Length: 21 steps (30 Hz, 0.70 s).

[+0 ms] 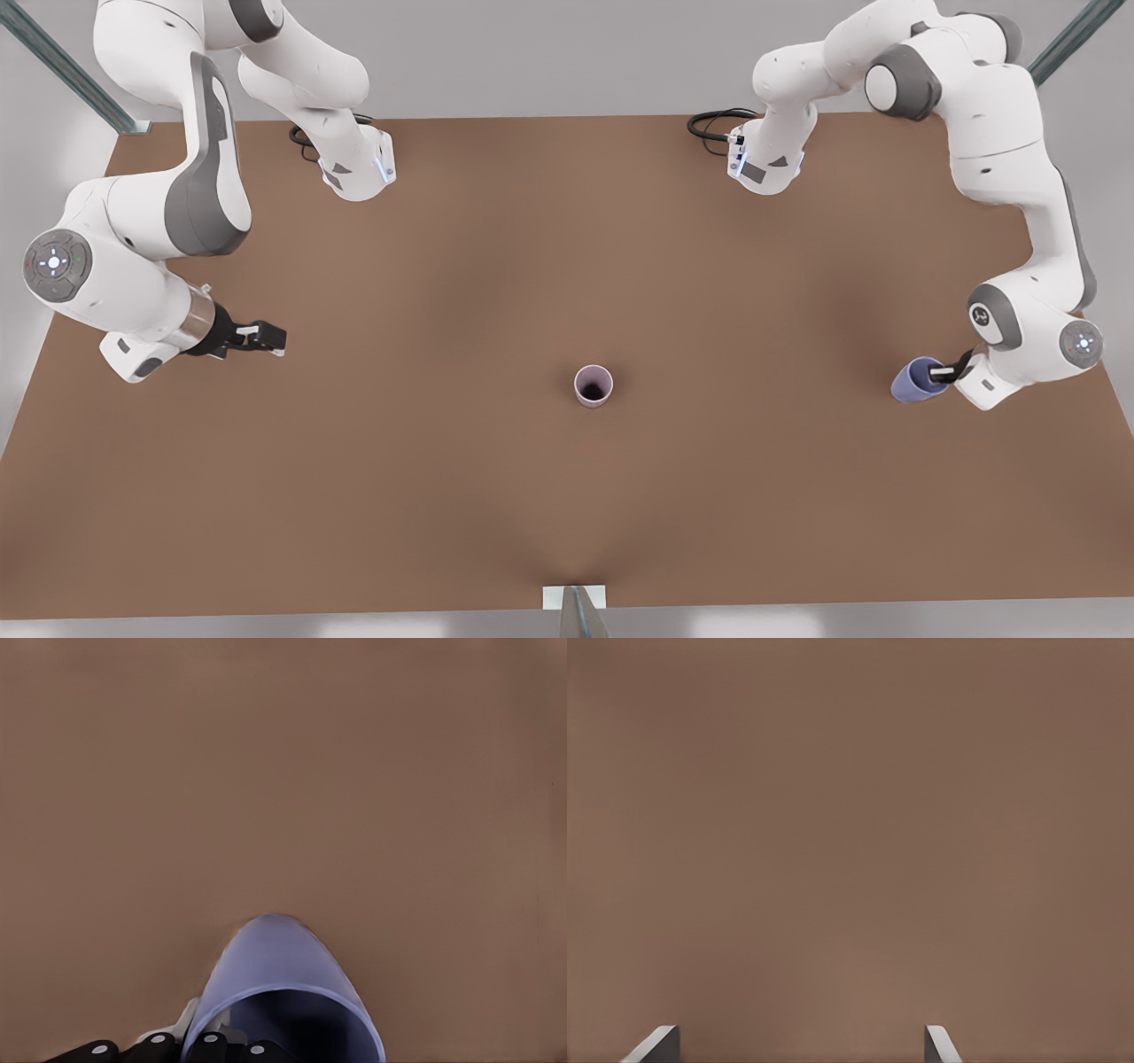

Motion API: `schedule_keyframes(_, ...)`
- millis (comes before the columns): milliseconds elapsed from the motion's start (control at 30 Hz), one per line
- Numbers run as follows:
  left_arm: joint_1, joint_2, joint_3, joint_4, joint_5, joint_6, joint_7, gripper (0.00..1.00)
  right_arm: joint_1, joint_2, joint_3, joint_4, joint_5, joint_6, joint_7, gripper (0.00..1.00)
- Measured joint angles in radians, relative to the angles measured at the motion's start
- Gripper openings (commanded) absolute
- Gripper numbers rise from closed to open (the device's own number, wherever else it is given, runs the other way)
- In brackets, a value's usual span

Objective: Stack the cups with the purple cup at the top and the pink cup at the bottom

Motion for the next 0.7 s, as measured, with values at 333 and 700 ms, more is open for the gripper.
schedule_keyframes(333, -0.464, -0.103, -0.003, 0.004, -0.028, -0.083, -0.730, 0.21, 0.001, 0.006, 0.000, 0.000, 0.000, 0.001, -0.002, 1.00)
schedule_keyframes(700, -0.697, 0.028, -0.080, 0.331, -0.125, -0.237, -1.209, 0.21, -0.002, 0.008, 0.000, 0.000, 0.000, 0.001, -0.005, 1.00)
